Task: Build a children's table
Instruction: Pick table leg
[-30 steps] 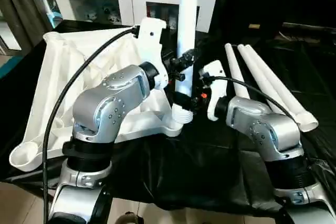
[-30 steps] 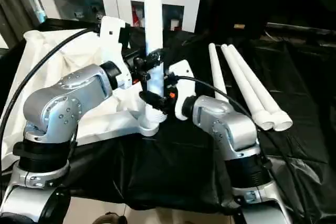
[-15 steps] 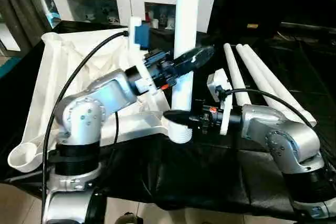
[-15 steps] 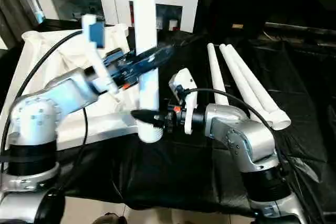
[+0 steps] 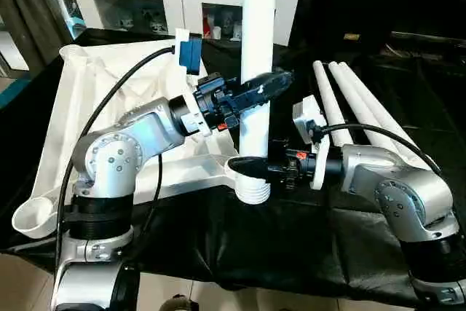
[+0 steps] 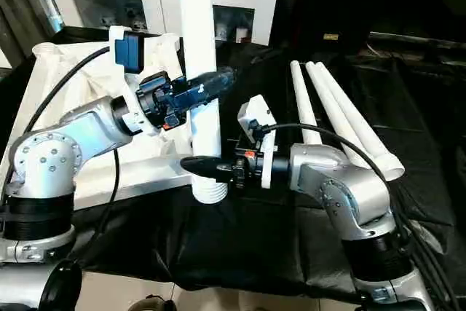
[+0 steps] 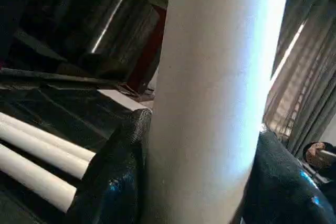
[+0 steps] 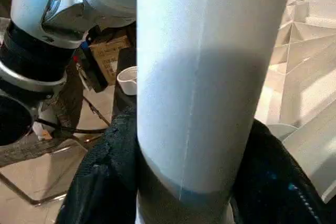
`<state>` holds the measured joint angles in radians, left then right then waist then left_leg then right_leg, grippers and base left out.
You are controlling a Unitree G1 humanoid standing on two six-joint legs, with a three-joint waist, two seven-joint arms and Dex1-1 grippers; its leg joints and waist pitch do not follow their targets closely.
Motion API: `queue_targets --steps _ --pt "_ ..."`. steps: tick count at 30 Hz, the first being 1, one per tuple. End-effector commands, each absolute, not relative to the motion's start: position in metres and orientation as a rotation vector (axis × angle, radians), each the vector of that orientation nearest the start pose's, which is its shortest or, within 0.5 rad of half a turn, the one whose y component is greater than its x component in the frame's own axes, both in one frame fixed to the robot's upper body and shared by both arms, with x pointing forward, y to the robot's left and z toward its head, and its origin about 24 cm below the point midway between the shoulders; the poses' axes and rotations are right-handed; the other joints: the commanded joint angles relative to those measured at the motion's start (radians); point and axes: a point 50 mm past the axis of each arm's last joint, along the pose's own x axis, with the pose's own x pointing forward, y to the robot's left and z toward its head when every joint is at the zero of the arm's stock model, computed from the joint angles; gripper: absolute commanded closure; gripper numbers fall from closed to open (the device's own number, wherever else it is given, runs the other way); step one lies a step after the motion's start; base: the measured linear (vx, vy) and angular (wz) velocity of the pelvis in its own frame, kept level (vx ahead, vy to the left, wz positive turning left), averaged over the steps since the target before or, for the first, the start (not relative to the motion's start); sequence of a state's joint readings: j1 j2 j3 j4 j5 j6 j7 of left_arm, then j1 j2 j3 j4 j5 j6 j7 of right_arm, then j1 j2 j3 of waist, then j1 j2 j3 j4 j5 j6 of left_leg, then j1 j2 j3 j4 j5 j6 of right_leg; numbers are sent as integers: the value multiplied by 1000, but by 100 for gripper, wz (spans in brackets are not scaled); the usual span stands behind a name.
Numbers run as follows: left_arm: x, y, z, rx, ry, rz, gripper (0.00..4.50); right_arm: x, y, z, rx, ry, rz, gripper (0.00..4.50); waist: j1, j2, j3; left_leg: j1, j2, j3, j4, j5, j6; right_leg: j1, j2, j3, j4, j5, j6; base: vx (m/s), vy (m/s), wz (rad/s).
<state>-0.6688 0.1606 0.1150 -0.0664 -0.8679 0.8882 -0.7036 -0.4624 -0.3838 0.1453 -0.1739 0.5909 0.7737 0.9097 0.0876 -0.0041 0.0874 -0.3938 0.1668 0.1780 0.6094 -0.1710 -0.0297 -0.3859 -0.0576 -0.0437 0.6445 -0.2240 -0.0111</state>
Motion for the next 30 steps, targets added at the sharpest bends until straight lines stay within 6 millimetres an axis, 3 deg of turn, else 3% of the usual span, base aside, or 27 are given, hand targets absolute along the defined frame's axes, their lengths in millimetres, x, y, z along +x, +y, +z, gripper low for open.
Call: queue_targets --steps 1,7,12,17,18,19,22,28,29,30 --pt "304 84 205 -551 -1 -1252 252 277 -102 147 105 187 1289 190 -1 -5 -81 21 55 -20 -63 -105 7 48 -81 51 -82 -85 -213 0 0 0" --pt "320 84 205 -483 -18 -1004 263 294 -101 142 69 171 1089 153 -4 -8 -84 20 55 -20 -62 -90 1 47 -80 50 -82 -69 -207 0 0 0" --pt "326 78 210 -378 -66 -826 264 309 -93 121 76 277 887 153 -5 -9 -89 21 57 -20 -61 -69 -3 50 -82 51 -77 -38 -205 0 0 0" --pt "318 68 215 -320 -82 -800 264 315 -85 112 90 317 822 153 -3 -9 -90 20 58 -20 -61 -59 -1 50 -82 50 -71 3 -213 0 0 0" --pt "317 66 216 -317 -93 -794 264 316 -84 111 99 320 809 153 -4 -13 -90 20 58 -19 -61 -65 -1 50 -84 50 -73 -9 -216 0 0 0" --pt "316 65 217 -317 -98 -791 265 317 -82 111 112 324 798 180 -4 -12 -89 20 57 -19 -61 -69 -3 50 -82 50 -74 -26 -210 0 0 0" --pt "317 64 216 -312 -94 -779 265 319 -79 113 131 319 807 187 -3 -15 -87 21 56 -18 -63 -90 -13 49 -82 51 -79 -73 -187 0 0 0" --pt "319 67 214 -304 -83 -774 265 312 -77 120 137 290 910 198 -1 -13 -90 20 56 -20 -61 -69 -9 49 -81 50 -73 -21 -183 0 0 0" --pt "319 68 214 -308 -80 -777 209 311 -77 121 138 285 929 198 -1 -14 -90 20 55 -19 -61 -67 -7 50 -81 51 -74 -17 -183 0 0 0" --pt "317 67 213 -330 -66 -817 195 308 -78 123 139 275 962 198 1 -14 -91 19 54 -18 -59 -63 -5 51 -81 51 -72 -7 -186 0 0 0"
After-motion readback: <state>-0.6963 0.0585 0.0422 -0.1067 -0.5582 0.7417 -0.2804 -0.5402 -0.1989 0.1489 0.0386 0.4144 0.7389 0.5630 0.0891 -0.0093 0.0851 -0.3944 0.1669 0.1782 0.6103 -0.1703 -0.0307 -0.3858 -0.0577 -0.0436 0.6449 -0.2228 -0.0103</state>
